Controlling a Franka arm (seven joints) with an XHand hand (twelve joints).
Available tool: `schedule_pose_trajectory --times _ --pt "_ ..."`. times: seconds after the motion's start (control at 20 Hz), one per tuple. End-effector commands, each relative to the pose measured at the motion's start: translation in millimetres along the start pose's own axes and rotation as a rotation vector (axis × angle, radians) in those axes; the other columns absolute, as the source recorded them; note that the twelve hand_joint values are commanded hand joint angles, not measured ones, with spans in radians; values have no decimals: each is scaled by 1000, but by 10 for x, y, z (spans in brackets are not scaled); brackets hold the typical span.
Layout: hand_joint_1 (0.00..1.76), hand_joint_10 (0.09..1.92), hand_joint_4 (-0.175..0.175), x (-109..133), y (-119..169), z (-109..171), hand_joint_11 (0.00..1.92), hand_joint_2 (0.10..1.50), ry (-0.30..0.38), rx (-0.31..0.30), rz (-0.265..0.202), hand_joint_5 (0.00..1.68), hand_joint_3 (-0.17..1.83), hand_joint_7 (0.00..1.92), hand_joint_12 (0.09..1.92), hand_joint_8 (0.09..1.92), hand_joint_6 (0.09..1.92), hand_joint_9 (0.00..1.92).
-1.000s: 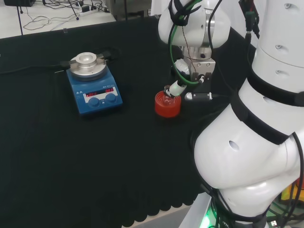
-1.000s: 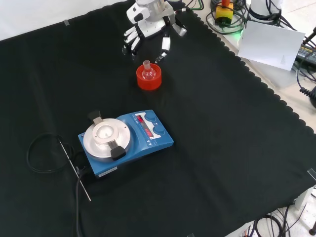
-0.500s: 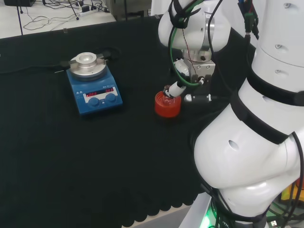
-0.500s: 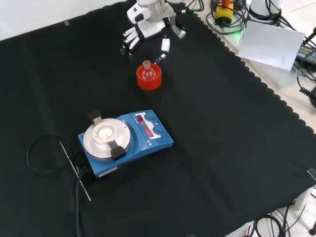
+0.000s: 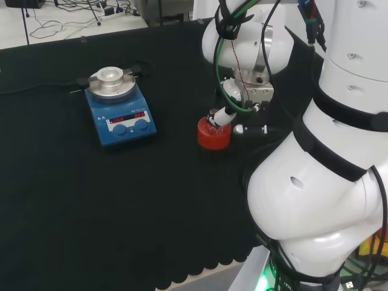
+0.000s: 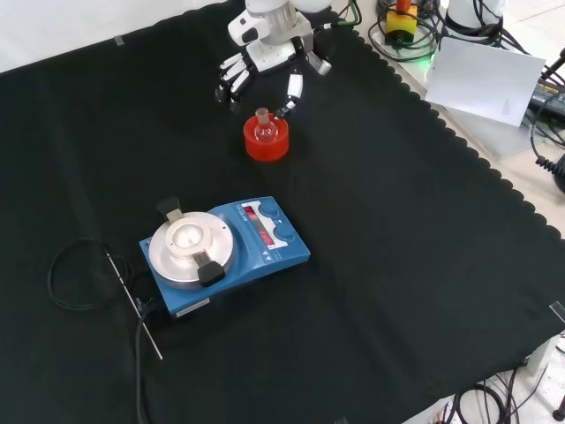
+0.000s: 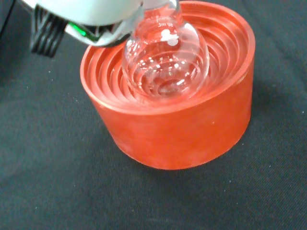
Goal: Pick up the round-bottom flask.
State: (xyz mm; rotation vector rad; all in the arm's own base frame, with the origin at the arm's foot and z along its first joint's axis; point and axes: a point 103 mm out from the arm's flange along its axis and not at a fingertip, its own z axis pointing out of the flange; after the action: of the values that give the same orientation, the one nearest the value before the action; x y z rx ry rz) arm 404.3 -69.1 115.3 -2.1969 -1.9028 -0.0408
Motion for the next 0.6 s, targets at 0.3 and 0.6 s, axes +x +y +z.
schedule_pose_trajectory --times 0.3,0.6 --pt "937 732 -80 -16 1 107 86 557 14 -9 -1 598 689 182 1440 712 801 391" --pt "940 721 -84 -25 11 157 94 568 21 -28 -4 658 684 213 1435 715 803 427"
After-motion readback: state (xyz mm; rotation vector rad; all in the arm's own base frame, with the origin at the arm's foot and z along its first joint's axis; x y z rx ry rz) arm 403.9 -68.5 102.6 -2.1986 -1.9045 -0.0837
